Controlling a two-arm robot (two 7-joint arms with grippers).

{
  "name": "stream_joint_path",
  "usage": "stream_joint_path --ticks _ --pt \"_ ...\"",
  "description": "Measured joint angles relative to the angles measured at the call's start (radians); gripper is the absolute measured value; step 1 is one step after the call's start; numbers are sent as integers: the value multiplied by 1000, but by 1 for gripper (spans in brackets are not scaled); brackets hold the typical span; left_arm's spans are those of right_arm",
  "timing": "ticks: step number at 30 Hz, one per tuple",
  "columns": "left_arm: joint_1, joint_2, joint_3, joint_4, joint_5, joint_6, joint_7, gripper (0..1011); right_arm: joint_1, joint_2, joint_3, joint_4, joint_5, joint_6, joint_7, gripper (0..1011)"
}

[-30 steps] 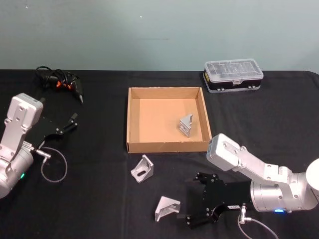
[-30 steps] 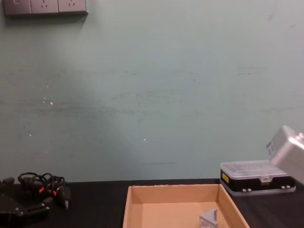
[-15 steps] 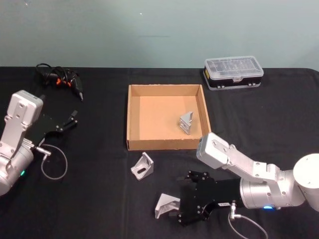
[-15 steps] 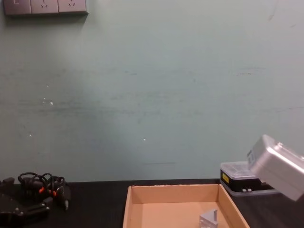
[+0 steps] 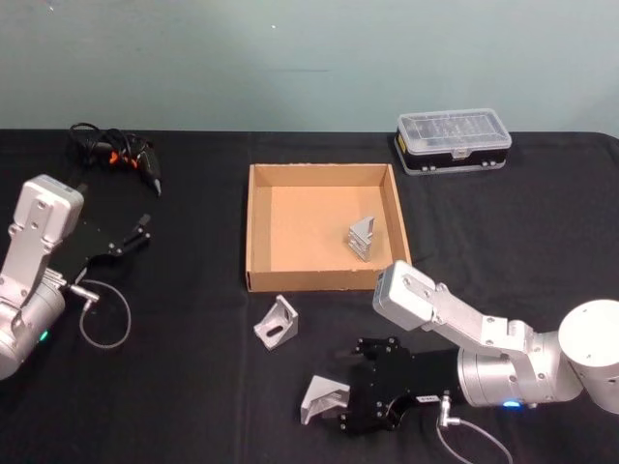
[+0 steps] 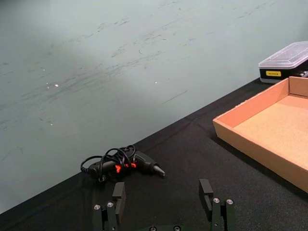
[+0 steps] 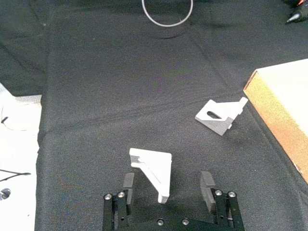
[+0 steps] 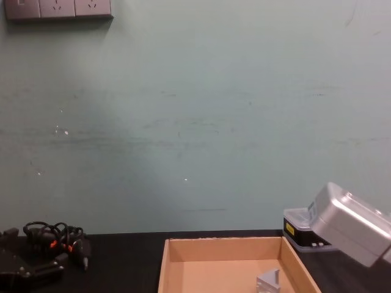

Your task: Use one hand to pick up the angle iron from the table and place it into the box.

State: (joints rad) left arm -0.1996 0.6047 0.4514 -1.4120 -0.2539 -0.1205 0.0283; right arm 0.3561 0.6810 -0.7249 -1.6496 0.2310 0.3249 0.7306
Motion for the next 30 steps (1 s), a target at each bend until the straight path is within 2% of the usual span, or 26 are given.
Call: stream_joint_path --ticks 6,8,11,12,13,25,27,30 --pt "0 0 0 0 0 0 0 1000 -7 -3 2 0 -2 7 -14 708" --pt "0 0 0 0 0 0 0 1000 -8 -4 3 -1 -3 7 -15 681" --pt "0 0 0 0 0 0 0 1000 -13 -4 6 -2 -3 7 -19 548" --pt "0 0 0 0 0 0 0 1000 -13 -4 7 -1 -3 7 -20 548" --pt "0 0 0 0 0 0 0 1000 -14 -4 7 -1 -3 7 -20 486" --pt "0 0 0 0 0 0 0 1000 -24 -4 14 1 -6 9 -29 110" --pt "0 0 0 0 0 0 0 1000 -27 -3 16 1 -6 12 -31 64" --pt "0 0 0 0 0 0 0 1000 -29 -3 19 1 -7 13 -34 58"
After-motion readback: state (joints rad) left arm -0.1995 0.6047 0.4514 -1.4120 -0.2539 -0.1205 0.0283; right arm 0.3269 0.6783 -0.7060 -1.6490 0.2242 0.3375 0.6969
